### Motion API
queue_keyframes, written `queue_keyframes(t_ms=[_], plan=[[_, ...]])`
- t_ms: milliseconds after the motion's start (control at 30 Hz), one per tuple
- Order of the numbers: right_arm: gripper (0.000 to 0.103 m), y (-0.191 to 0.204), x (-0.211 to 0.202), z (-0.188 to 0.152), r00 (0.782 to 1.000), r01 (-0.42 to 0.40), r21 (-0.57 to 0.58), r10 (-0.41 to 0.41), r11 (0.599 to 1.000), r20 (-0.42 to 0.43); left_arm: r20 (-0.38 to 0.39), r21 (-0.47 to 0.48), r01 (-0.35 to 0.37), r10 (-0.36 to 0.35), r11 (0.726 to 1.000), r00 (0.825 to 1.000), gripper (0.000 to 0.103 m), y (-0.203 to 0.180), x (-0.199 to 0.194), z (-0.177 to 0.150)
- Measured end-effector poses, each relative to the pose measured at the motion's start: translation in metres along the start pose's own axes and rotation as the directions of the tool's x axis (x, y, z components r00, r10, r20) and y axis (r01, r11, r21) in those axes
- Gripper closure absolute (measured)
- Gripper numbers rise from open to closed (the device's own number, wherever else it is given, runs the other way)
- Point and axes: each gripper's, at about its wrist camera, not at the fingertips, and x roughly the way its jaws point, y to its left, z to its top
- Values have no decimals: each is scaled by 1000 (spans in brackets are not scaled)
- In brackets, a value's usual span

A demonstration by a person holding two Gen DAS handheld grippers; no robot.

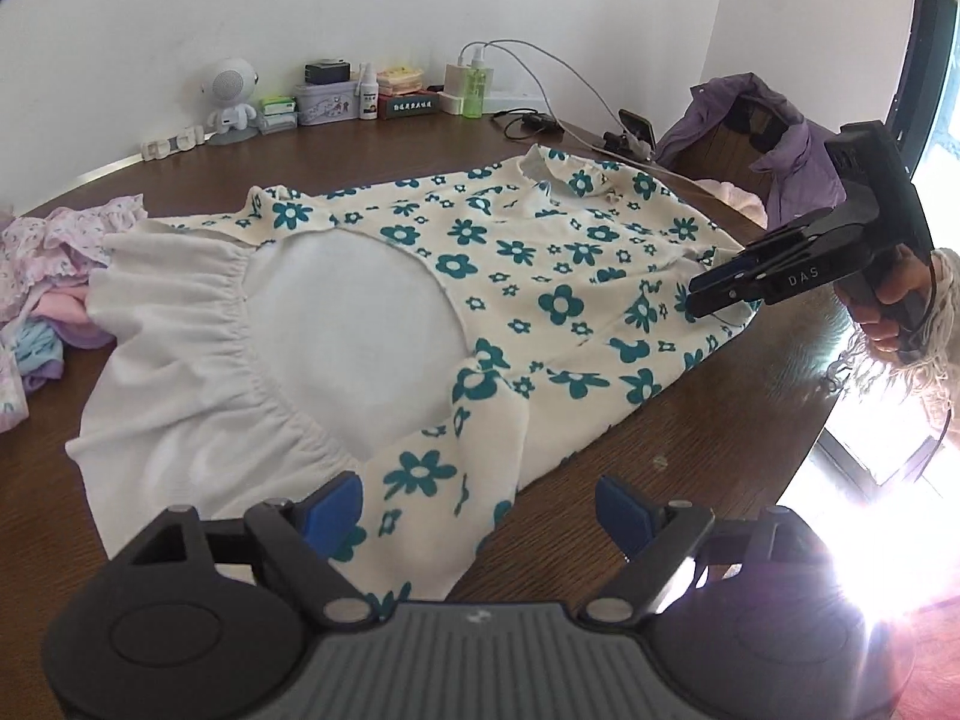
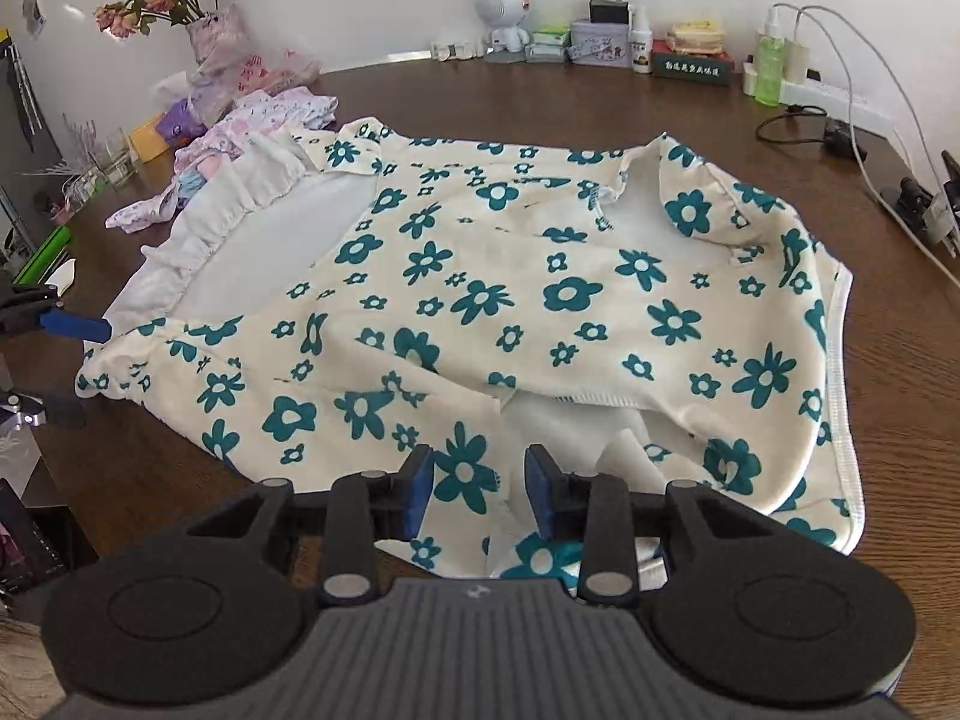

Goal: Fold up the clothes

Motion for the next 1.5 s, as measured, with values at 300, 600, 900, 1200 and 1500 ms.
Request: queue_keyframes(t_ms=[300,600,900,1200,1500], plan=[[102,1,-14,-8,996,-63,-3,62,998,-62,5,-78,-11,11,997,1000,95,19,3,5],[78,3,-36,-19,995,-97,19,97,995,-35,5,-71,-2,3,997,1000,80,24,0,7],[100,10,-16,-16,995,-59,-65,53,996,-82,-11,-13,5,-5,1000,1000,100,19,6,10],[102,-18,-44,-17,957,-277,90,283,957,-67,-48,-10,-7,7,1000,999,100,29,5,7],[64,-12,-27,-29,953,-277,122,288,953,-92,-29,17,17,-17,1000,999,63,22,-2,14]])
